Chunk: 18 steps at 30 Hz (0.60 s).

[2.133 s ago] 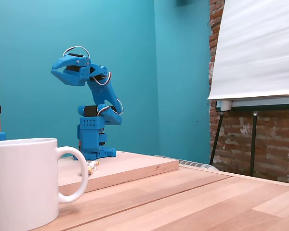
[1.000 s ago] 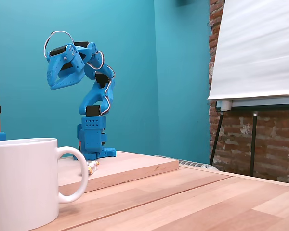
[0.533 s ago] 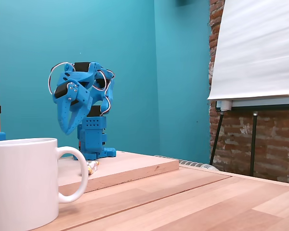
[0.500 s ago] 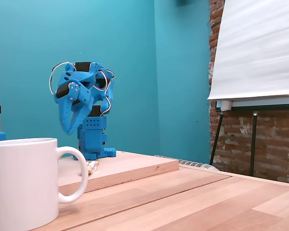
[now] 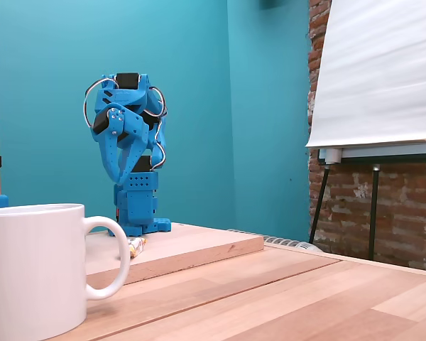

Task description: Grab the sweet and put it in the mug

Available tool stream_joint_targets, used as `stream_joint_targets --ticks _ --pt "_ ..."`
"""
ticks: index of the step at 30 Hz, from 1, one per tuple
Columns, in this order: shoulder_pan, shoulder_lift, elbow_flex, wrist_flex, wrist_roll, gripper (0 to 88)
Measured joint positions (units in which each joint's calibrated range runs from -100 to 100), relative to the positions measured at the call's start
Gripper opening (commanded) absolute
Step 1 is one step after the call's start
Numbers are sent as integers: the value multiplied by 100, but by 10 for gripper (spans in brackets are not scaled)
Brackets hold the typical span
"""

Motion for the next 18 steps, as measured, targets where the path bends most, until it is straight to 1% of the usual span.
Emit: stream_joint_targets --ticks 4,7,11,18 --pt "-52 136 -45 171 -156 0" --pt "-258 500 -161 195 -317 0" --pt "-554 1281 -601 236 -518 0" --pt "-687 2816 -1318 285 -762 0"
